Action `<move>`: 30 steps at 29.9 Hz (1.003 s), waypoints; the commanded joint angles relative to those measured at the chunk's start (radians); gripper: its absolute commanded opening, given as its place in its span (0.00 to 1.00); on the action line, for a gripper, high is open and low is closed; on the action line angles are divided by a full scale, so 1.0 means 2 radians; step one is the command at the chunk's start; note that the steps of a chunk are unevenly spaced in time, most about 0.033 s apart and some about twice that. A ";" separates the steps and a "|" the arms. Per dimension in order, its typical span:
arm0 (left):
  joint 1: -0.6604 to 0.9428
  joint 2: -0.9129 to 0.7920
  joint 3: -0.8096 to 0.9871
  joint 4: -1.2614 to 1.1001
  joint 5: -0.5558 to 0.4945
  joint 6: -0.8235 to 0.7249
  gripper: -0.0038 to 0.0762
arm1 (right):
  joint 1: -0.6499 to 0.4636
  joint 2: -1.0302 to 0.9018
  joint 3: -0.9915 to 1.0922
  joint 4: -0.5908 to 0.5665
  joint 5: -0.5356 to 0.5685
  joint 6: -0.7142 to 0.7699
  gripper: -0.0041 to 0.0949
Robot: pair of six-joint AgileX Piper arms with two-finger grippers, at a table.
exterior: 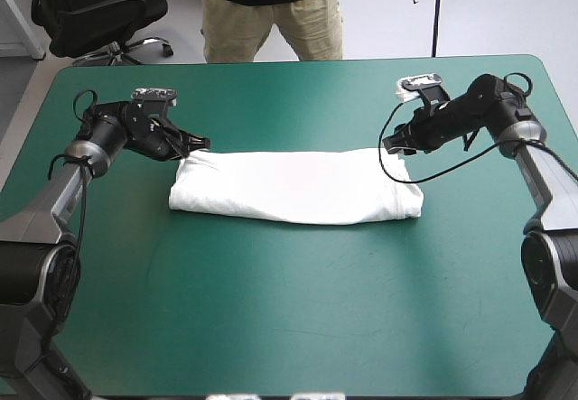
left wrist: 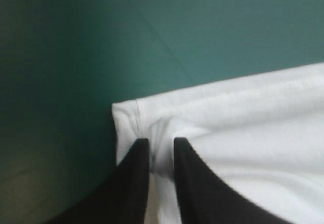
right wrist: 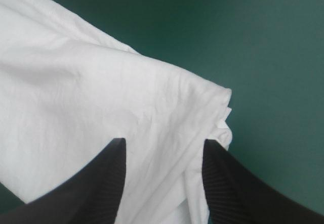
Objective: Fold the cloth
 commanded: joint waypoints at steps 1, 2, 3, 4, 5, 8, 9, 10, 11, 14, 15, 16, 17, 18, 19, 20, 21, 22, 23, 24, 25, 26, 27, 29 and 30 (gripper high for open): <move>0.000 -0.027 -0.052 0.000 -0.007 0.003 0.54 | -0.016 -0.029 -0.035 0.011 0.002 0.007 0.57; 0.000 -0.027 -0.063 0.000 -0.004 0.007 0.64 | -0.023 -0.033 -0.042 0.011 0.009 0.012 0.57; 0.000 -0.027 -0.080 -0.004 0.000 0.007 0.71 | -0.029 -0.037 -0.046 0.013 0.017 0.012 0.56; 0.000 -0.027 -0.094 -0.013 0.005 0.006 0.76 | -0.037 -0.043 -0.051 0.015 0.028 0.012 0.56; 0.000 -0.027 -0.107 -0.030 0.016 0.008 0.76 | -0.045 -0.050 -0.052 0.019 0.037 0.012 0.55; -0.006 -0.027 -0.127 -0.111 0.047 0.062 0.73 | -0.066 -0.072 -0.052 0.026 0.071 0.015 0.53; -0.008 -0.027 -0.127 -0.142 0.057 0.081 0.70 | -0.071 -0.077 -0.052 0.028 0.082 0.015 0.52; -0.013 -0.027 -0.127 -0.171 0.067 0.100 0.67 | -0.078 -0.083 -0.052 0.032 0.094 0.015 0.51; -0.018 -0.026 -0.126 -0.189 0.078 0.117 0.63 | -0.084 -0.089 -0.052 0.035 0.105 0.015 0.50; -0.043 -0.019 -0.124 -0.209 0.106 0.130 0.43 | -0.098 -0.100 -0.051 0.038 0.131 0.016 0.47; -0.056 -0.014 -0.124 -0.209 0.118 0.135 0.29 | -0.101 -0.106 -0.048 0.042 0.130 0.017 0.46; -0.066 -0.008 -0.124 -0.209 0.125 0.143 0.19 | -0.103 -0.110 -0.044 0.046 0.126 0.017 0.46; -0.078 -0.003 -0.124 -0.210 0.128 0.151 0.08 | -0.104 -0.115 -0.036 0.047 0.120 0.017 0.45; -0.090 0.006 -0.124 -0.210 0.130 0.161 0.03 | -0.104 -0.117 -0.028 0.048 0.115 0.017 0.44; -0.102 0.013 -0.124 -0.210 0.129 0.161 0.03 | -0.104 -0.118 -0.022 0.050 0.113 0.017 0.44; -0.110 0.020 -0.124 -0.209 0.128 0.161 0.03 | -0.103 -0.118 -0.013 0.059 0.112 0.017 0.44; -0.122 0.031 -0.124 -0.208 0.125 0.161 0.03 | -0.103 -0.117 -0.002 0.071 0.111 0.015 0.44; -0.127 0.039 -0.124 -0.207 0.122 0.161 0.03 | -0.103 -0.116 0.009 0.087 0.107 0.011 0.44; -0.132 0.049 -0.124 -0.204 0.120 0.161 0.03 | -0.103 -0.115 0.024 0.102 0.102 0.004 0.44; -0.137 0.058 -0.124 -0.202 0.119 0.161 0.03 | -0.103 -0.115 0.038 0.114 0.096 -0.007 0.44; -0.140 0.068 -0.124 -0.202 0.120 0.161 0.03 | -0.103 -0.114 0.049 0.120 0.090 -0.016 0.45; -0.141 0.078 -0.124 -0.202 0.120 0.161 0.03 | -0.103 -0.113 0.064 0.121 0.080 -0.021 0.45; -0.141 0.087 -0.124 -0.202 0.122 0.161 0.03 | -0.103 -0.113 0.074 0.121 0.070 -0.024 0.45; -0.141 0.102 -0.124 -0.202 0.125 0.161 0.03 | -0.103 -0.110 0.094 0.121 0.058 -0.040 0.45; -0.141 0.109 -0.124 -0.201 0.125 0.161 0.03 | -0.103 -0.107 0.102 0.121 0.053 -0.040 0.46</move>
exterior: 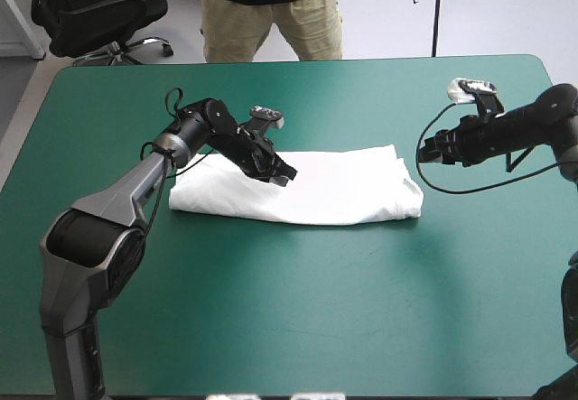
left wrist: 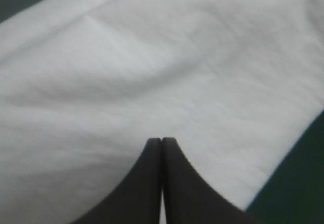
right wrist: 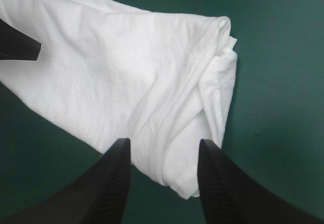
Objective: Fold the cloth
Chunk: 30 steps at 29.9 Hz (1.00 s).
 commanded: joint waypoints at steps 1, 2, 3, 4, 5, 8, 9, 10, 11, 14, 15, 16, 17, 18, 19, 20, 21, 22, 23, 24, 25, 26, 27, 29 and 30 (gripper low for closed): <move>-0.002 -0.008 -0.015 -0.017 -0.006 0.000 0.03 | -0.003 -0.011 0.011 0.027 -0.025 -0.020 0.47; -0.002 -0.004 -0.015 -0.017 -0.005 -0.002 0.03 | -0.003 -0.007 0.014 0.028 -0.025 -0.028 0.50; -0.002 0.001 -0.015 -0.017 -0.005 -0.003 0.03 | -0.003 -0.001 0.016 0.030 -0.025 -0.042 0.54; -0.002 0.003 -0.015 -0.018 -0.005 -0.004 0.03 | -0.003 0.005 0.016 0.031 -0.022 -0.049 0.57; -0.002 0.006 -0.015 -0.018 -0.005 -0.006 0.03 | -0.003 0.012 0.016 0.031 -0.023 -0.052 0.62; -0.002 0.009 -0.015 -0.019 -0.004 -0.006 0.03 | -0.003 0.033 0.016 0.042 -0.029 -0.057 0.74; -0.002 0.009 -0.015 -0.019 -0.004 -0.006 0.03 | -0.003 0.041 0.016 0.048 -0.029 -0.059 0.76; -0.002 0.009 -0.015 -0.020 -0.004 -0.006 0.03 | -0.003 0.051 0.016 0.055 -0.029 -0.059 0.77; -0.002 0.009 -0.015 -0.020 -0.004 -0.006 0.03 | -0.003 0.058 0.016 0.062 -0.027 -0.059 0.77; -0.002 0.009 -0.015 -0.020 -0.004 -0.006 0.03 | 0.000 0.083 0.016 0.081 -0.016 -0.059 0.77; -0.002 0.009 -0.015 -0.019 -0.005 -0.006 0.03 | 0.003 0.091 0.015 0.080 -0.012 -0.059 0.77; -0.002 0.009 -0.015 -0.019 -0.006 -0.006 0.03 | 0.008 0.099 0.015 0.077 -0.011 -0.059 0.77; -0.002 0.009 -0.015 -0.019 -0.006 -0.006 0.03 | 0.013 0.104 0.015 0.076 -0.011 -0.059 0.77; -0.002 0.009 -0.015 -0.019 -0.006 -0.006 0.03 | 0.019 0.109 0.015 0.075 -0.009 -0.058 0.77; -0.002 0.009 -0.015 -0.019 -0.006 -0.006 0.03 | 0.027 0.112 0.015 0.074 -0.009 -0.058 0.76; -0.002 0.009 -0.015 -0.019 -0.007 -0.006 0.03 | 0.033 0.115 0.014 0.073 -0.010 -0.058 0.74; -0.002 0.009 -0.015 -0.019 -0.008 -0.006 0.03 | 0.042 0.117 0.014 0.073 -0.012 -0.058 0.72; -0.002 0.009 -0.015 -0.019 -0.009 -0.006 0.03 | 0.047 0.118 0.013 0.073 -0.012 -0.058 0.69; -0.002 0.009 -0.015 -0.019 -0.009 -0.006 0.03 | 0.054 0.119 0.013 0.071 -0.014 -0.058 0.66; -0.002 0.009 -0.015 -0.019 -0.009 -0.006 0.03 | 0.058 0.119 0.013 0.069 -0.021 -0.057 0.59; -0.002 0.009 -0.015 -0.017 -0.008 -0.006 0.03 | 0.061 0.119 0.013 0.068 -0.022 -0.057 0.53; -0.002 0.009 -0.015 -0.016 -0.007 -0.006 0.03 | 0.061 0.119 0.012 0.068 -0.025 -0.057 0.45; -0.002 0.009 -0.015 -0.015 -0.006 -0.006 0.03 | 0.061 0.119 0.011 0.069 -0.027 -0.057 0.30; -0.002 0.009 -0.015 -0.012 -0.006 -0.006 0.03 | 0.060 0.118 0.009 0.069 -0.032 -0.063 0.06; -0.002 0.009 -0.015 -0.011 -0.006 -0.006 0.03 | 0.058 0.118 0.006 0.070 -0.033 -0.067 0.04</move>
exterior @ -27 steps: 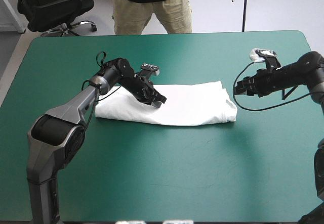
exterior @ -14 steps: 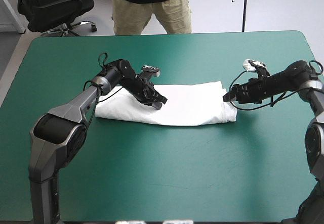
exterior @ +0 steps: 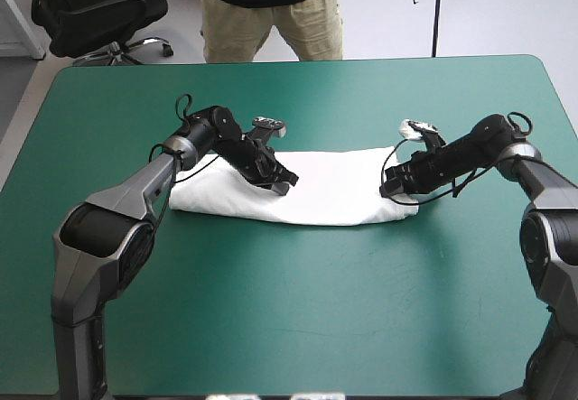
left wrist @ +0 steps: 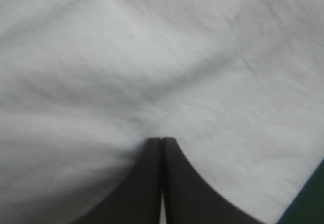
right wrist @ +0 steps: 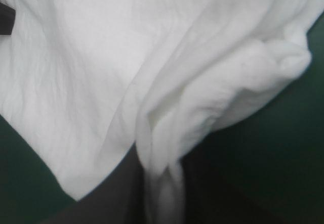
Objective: Fold the cloth
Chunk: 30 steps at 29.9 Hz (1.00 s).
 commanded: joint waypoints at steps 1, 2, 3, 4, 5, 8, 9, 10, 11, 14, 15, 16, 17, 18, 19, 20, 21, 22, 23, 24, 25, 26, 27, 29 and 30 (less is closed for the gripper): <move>-0.002 -0.021 -0.013 -0.009 -0.006 -0.004 0.03 | -0.004 -0.026 -0.022 0.020 0.003 -0.017 0.05; -0.002 -0.021 -0.013 -0.009 -0.007 -0.004 0.03 | -0.004 -0.027 -0.027 0.021 0.003 -0.018 0.04; -0.002 -0.021 -0.013 -0.009 -0.008 -0.004 0.03 | -0.004 -0.027 -0.034 0.022 0.007 -0.019 0.04; -0.002 -0.021 -0.013 -0.009 -0.008 -0.004 0.03 | -0.004 -0.027 -0.042 0.022 0.014 -0.020 0.04; -0.002 -0.021 -0.013 -0.013 -0.008 -0.004 0.03 | -0.001 -0.027 -0.051 0.023 0.022 -0.020 0.04; -0.002 -0.027 -0.013 -0.016 -0.023 0.001 0.03 | 0.012 -0.030 -0.075 0.020 0.040 -0.019 0.04; -0.002 -0.035 -0.013 -0.011 -0.031 0.000 0.03 | 0.018 -0.033 -0.081 0.018 0.040 -0.016 0.04; -0.002 -0.045 -0.014 -0.002 -0.040 -0.002 0.03 | 0.024 -0.035 -0.086 0.016 0.040 -0.012 0.04; -0.002 -0.059 -0.014 0.010 -0.050 -0.003 0.03 | 0.030 -0.040 -0.093 0.014 0.037 -0.008 0.04; -0.002 -0.107 -0.014 0.057 -0.057 -0.006 0.03 | 0.054 -0.052 -0.112 -0.001 0.026 0.007 0.04; -0.002 -0.127 -0.014 0.080 -0.057 -0.014 0.03 | 0.065 -0.055 -0.123 -0.007 0.021 0.014 0.04; -0.002 -0.144 -0.014 0.111 -0.058 -0.029 0.03 | 0.077 -0.056 -0.133 -0.014 0.019 0.022 0.04; -0.002 -0.166 -0.014 0.149 -0.058 -0.045 0.03 | 0.091 -0.058 -0.147 -0.023 0.019 0.031 0.04; -0.002 -0.188 -0.014 0.183 -0.056 -0.060 0.03 | 0.106 -0.059 -0.163 -0.034 0.019 0.041 0.04; -0.002 -0.211 -0.014 0.234 -0.048 -0.082 0.03 | 0.122 -0.059 -0.180 -0.046 0.018 0.051 0.04; -0.002 -0.233 -0.014 0.266 -0.040 -0.095 0.03 | 0.135 -0.059 -0.198 -0.056 0.016 0.061 0.04; -0.002 -0.250 -0.014 0.296 -0.030 -0.106 0.03 | 0.153 -0.059 -0.214 -0.069 0.013 0.071 0.04; -0.002 -0.274 -0.014 0.337 -0.010 -0.120 0.03 | 0.171 -0.059 -0.231 -0.082 0.008 0.081 0.04; -0.002 -0.288 -0.014 0.362 0.005 -0.128 0.03 | 0.185 -0.058 -0.244 -0.093 0.002 0.092 0.04; -0.002 -0.302 -0.014 0.381 0.026 -0.139 0.03 | 0.203 -0.056 -0.261 -0.105 -0.002 0.101 0.04; -0.002 -0.322 -0.014 0.403 0.048 -0.150 0.03 | 0.220 -0.052 -0.280 -0.115 -0.004 0.110 0.04; -0.002 -0.333 -0.014 0.413 0.069 -0.158 0.03 | 0.237 -0.047 -0.294 -0.124 -0.005 0.116 0.04; -0.002 -0.346 -0.014 0.421 0.089 -0.162 0.03 | 0.253 -0.039 -0.314 -0.132 -0.005 0.123 0.04; -0.002 -0.368 -0.014 0.433 0.120 -0.161 0.03 | 0.280 -0.014 -0.352 -0.148 -0.005 0.137 0.04; -0.002 -0.377 -0.014 0.435 0.133 -0.161 0.03 | 0.292 0.001 -0.373 -0.156 -0.005 0.146 0.04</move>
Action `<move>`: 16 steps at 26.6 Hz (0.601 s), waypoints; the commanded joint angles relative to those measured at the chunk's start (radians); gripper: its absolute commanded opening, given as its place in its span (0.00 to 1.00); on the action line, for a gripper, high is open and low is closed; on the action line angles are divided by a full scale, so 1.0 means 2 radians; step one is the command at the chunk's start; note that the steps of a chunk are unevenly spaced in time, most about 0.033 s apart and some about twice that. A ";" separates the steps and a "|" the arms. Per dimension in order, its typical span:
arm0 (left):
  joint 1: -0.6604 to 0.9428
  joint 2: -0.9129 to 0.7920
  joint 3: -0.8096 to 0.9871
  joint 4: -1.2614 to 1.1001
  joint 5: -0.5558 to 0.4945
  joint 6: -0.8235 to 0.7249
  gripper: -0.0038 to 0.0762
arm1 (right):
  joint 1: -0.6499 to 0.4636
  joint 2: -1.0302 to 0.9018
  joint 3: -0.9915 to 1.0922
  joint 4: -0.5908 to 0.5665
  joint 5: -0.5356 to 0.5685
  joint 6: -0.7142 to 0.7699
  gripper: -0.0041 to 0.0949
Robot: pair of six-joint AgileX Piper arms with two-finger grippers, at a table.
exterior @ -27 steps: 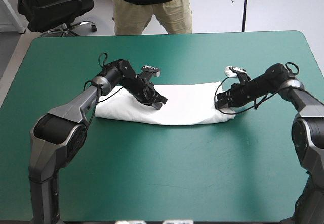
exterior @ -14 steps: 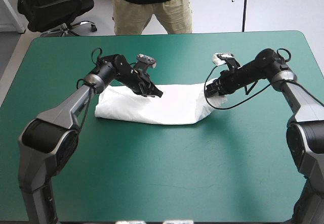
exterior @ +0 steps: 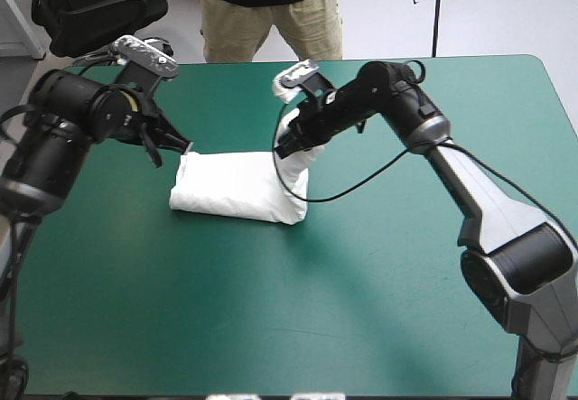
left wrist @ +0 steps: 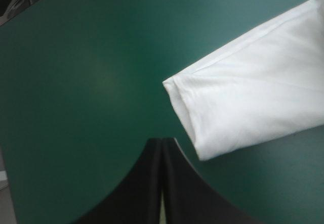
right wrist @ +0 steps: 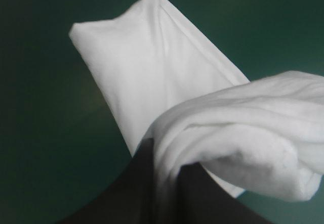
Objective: Fold the cloth
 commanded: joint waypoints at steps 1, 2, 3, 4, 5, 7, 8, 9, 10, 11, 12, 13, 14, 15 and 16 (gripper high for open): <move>-0.001 -0.048 -0.014 0.022 0.034 -0.014 0.03 | 0.040 0.019 -0.077 -0.015 -0.017 0.030 0.04; -0.001 -0.055 -0.014 0.019 0.034 -0.018 0.03 | 0.048 0.033 -0.099 -0.018 -0.017 0.035 0.04; -0.001 -0.062 -0.014 0.018 0.034 -0.020 0.03 | 0.059 0.055 -0.121 -0.021 -0.016 0.040 0.04; -0.001 -0.068 -0.014 0.018 0.034 -0.021 0.03 | 0.065 0.070 -0.144 -0.023 -0.015 0.046 0.04; -0.001 -0.072 -0.014 0.018 0.034 -0.022 0.03 | 0.070 0.085 -0.163 -0.028 -0.014 0.053 0.04; -0.001 -0.079 -0.014 0.018 0.034 -0.026 0.03 | 0.079 0.121 -0.209 -0.036 -0.010 0.066 0.04; -0.001 -0.083 -0.014 0.018 0.034 -0.026 0.03 | 0.086 0.153 -0.252 -0.032 -0.002 0.067 0.05; -0.001 -0.086 -0.014 0.018 0.034 -0.026 0.03 | 0.088 0.167 -0.268 -0.030 0.003 0.067 0.07; -0.001 -0.087 -0.014 0.018 0.034 -0.026 0.03 | 0.091 0.177 -0.284 -0.027 0.007 0.058 0.11; -0.001 -0.087 -0.014 0.018 0.034 -0.026 0.03 | 0.094 0.186 -0.298 -0.019 0.010 0.044 0.18; -0.001 -0.087 -0.014 0.018 0.034 -0.026 0.03 | 0.097 0.193 -0.309 -0.006 0.011 0.035 0.27; -0.001 -0.087 -0.014 0.019 0.034 -0.026 0.03 | 0.098 0.200 -0.319 0.038 0.005 0.013 0.49; -0.001 -0.086 -0.014 0.019 0.034 -0.026 0.03 | 0.098 0.201 -0.322 0.070 -0.001 0.001 0.61; -0.001 -0.085 -0.014 0.019 0.034 -0.026 0.03 | 0.098 0.201 -0.322 0.099 -0.006 -0.009 0.71; -0.001 -0.085 -0.014 0.019 0.034 -0.026 0.03 | 0.098 0.201 -0.323 0.127 -0.007 -0.023 0.77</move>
